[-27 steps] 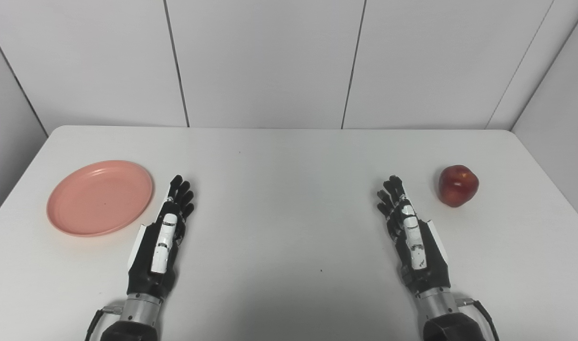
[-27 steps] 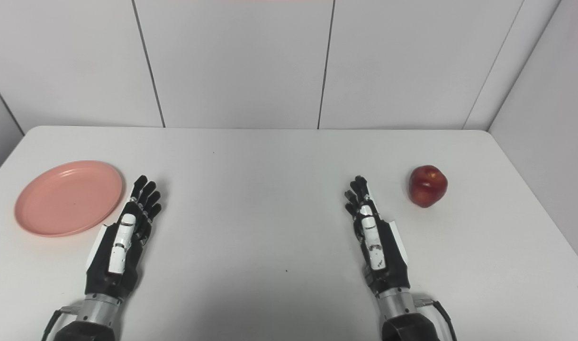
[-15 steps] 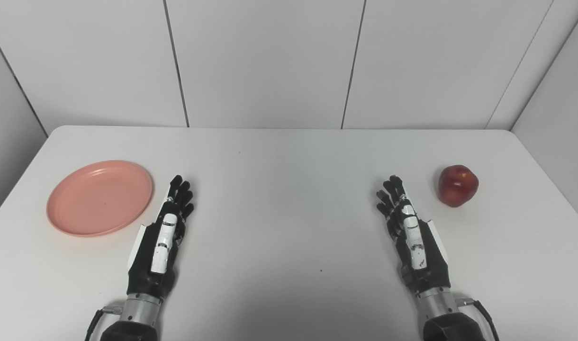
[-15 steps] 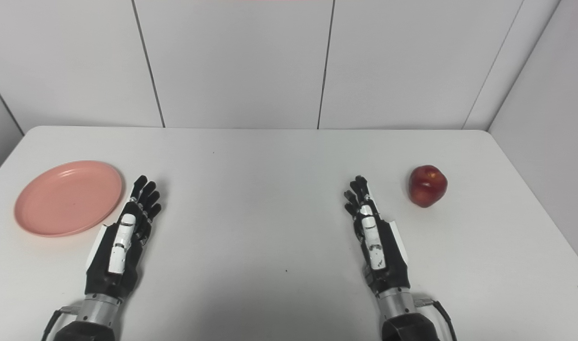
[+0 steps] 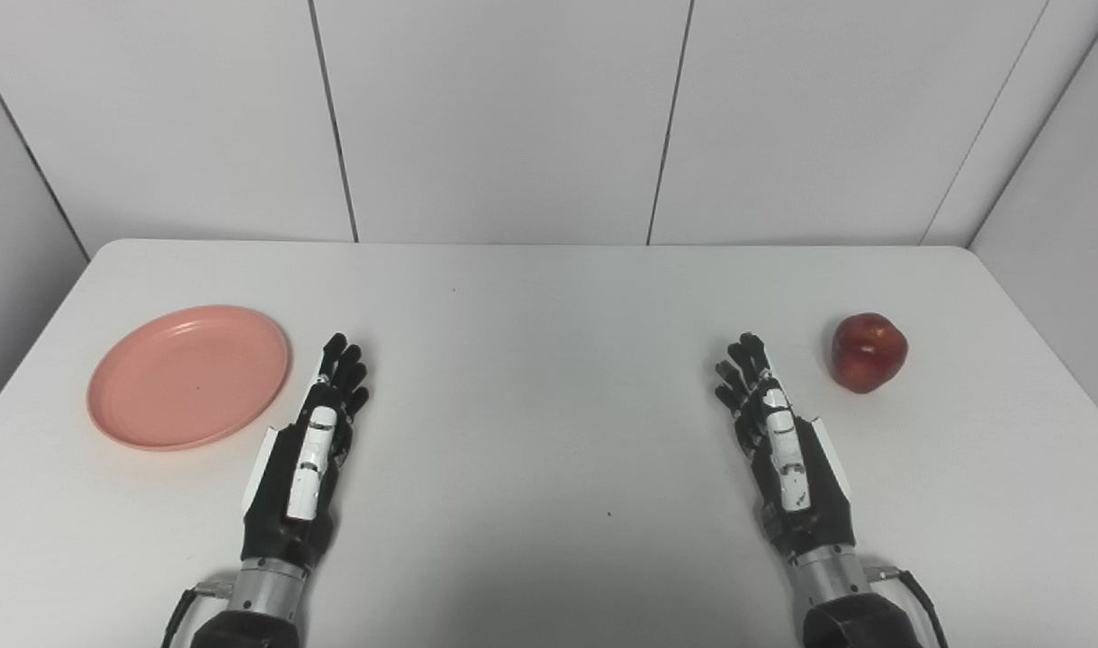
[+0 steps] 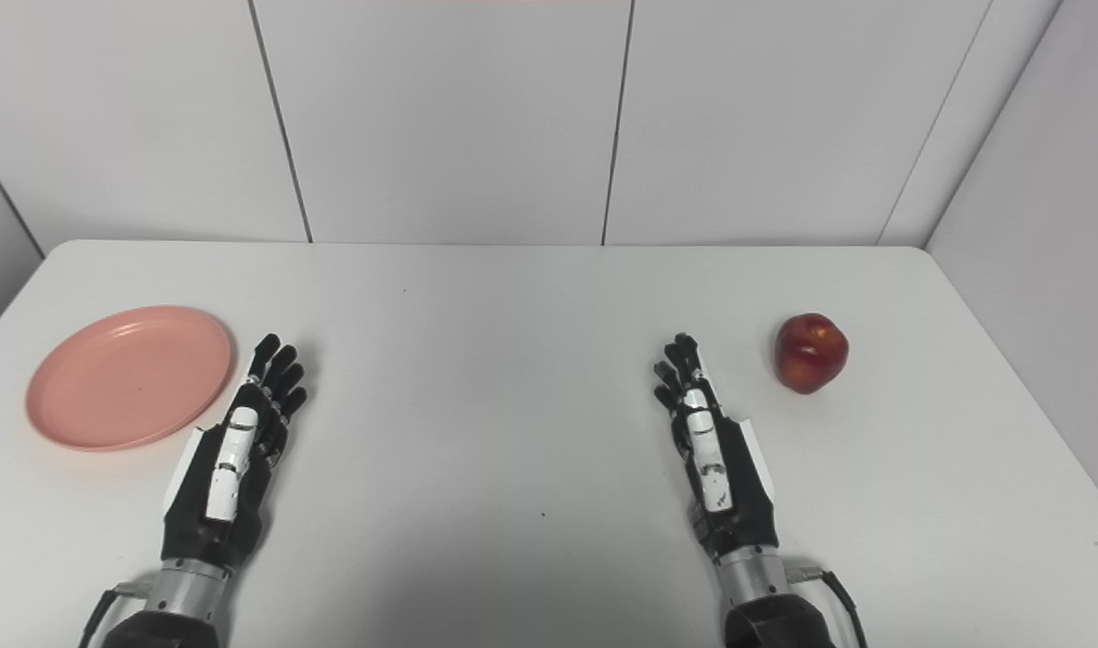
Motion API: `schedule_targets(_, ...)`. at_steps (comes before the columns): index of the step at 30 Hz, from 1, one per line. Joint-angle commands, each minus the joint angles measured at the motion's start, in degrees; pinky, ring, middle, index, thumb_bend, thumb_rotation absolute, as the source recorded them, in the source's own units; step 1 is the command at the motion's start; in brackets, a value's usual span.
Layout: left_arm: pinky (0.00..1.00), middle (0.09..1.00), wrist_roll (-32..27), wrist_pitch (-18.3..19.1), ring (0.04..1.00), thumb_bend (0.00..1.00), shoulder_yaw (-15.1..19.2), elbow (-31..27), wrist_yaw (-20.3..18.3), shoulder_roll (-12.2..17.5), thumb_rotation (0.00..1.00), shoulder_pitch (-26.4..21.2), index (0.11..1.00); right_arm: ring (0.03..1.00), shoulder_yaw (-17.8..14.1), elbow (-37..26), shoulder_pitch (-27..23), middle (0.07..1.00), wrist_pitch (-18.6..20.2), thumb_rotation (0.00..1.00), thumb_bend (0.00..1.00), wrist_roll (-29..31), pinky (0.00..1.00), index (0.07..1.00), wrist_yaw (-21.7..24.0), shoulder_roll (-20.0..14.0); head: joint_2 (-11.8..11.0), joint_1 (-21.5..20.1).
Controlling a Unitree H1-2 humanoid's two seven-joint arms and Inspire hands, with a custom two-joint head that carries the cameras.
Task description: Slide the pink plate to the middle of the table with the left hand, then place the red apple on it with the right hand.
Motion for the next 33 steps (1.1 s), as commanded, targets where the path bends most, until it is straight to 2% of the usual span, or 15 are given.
schedule_targets(1, 1.00, 1.000, -0.30, -0.43, 1.000, 0.29, -0.22, 1.07, 0.11, -0.72, 1.00, 2.32, 0.985, 0.971, -0.06, 2.70, 1.73, 0.989, -1.59, 1.00, 0.40, 0.26, 0.98, 0.994, 0.27, 0.51, -0.02, 0.04)
schedule_targets(24, 1.00, 1.000, -0.29, -0.65, 1.000, 0.28, -0.50, 1.13, 0.09, -1.08, 1.00, 2.51, 0.987, 0.971, -0.19, 3.19, 1.67, 0.988, -2.15, 1.00, 0.40, 0.02, 0.98, 0.994, 0.32, 0.27, -0.24, 1.43)
schedule_targets(33, 1.00, 1.000, 0.53, -1.53, 0.998, 0.30, -1.41, 1.67, 0.44, -1.81, 1.00, 2.64, 0.979, 0.981, -0.81, 3.30, 1.80, 0.998, -1.94, 1.00, 0.40, 1.28, 0.99, 1.000, 1.08, -0.87, -0.39, 6.25)
